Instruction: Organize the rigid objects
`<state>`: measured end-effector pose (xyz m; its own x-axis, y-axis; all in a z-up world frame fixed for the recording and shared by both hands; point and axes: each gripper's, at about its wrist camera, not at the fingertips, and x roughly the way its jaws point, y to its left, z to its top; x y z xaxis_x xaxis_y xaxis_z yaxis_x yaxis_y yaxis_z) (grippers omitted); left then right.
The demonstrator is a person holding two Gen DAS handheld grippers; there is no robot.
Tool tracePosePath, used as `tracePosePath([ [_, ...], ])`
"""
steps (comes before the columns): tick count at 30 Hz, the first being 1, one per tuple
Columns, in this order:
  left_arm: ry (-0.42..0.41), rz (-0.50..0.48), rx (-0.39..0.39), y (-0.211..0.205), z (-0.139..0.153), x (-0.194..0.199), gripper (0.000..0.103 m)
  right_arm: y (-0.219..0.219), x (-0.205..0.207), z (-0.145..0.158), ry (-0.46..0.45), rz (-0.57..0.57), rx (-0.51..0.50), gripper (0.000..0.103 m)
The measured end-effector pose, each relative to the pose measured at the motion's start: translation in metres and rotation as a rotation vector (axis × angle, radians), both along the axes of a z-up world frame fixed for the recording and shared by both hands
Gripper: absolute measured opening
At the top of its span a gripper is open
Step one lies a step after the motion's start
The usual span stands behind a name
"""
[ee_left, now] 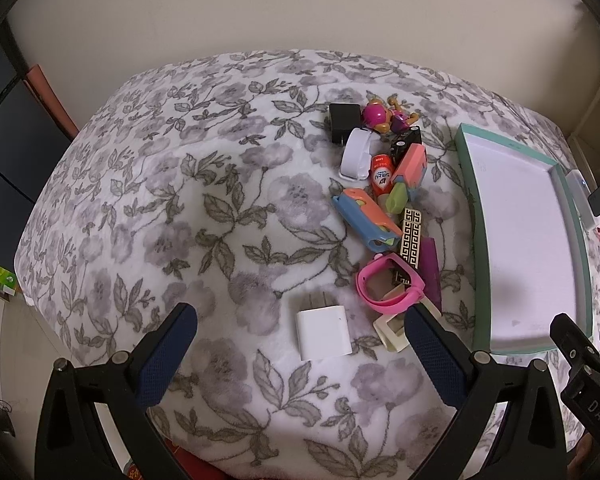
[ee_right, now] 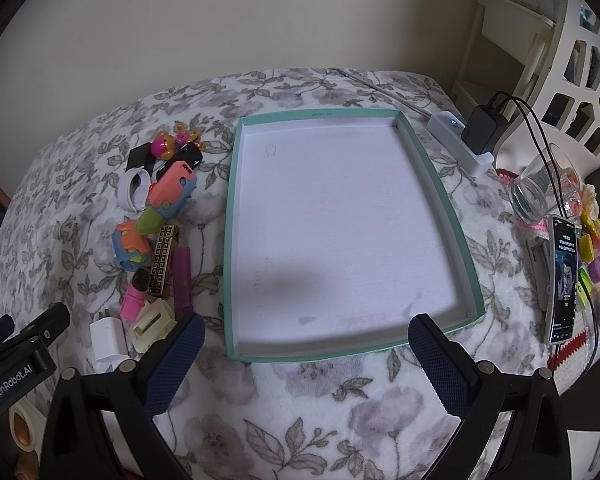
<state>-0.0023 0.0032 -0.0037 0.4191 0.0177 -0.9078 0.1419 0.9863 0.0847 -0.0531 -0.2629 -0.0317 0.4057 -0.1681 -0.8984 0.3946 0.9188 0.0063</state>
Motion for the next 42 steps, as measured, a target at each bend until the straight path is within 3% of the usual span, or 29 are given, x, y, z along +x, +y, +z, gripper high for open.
tracePosePath([
  [24, 0.021, 0.027, -0.029, 0.004, -0.002, 0.005, 0.103, 0.003, 0.002, 0.000, -0.008, 0.014, 0.001, 0.103],
  [33, 0.031, 0.076, -0.076, 0.015, -0.008, 0.012, 0.103, 0.019, 0.020, -0.003, -0.029, 0.094, 0.028, 0.103],
  [42, 0.147, 0.142, -0.088, 0.028, -0.037, 0.026, 0.103, 0.058, 0.047, -0.036, 0.041, 0.262, 0.076, 0.103],
])
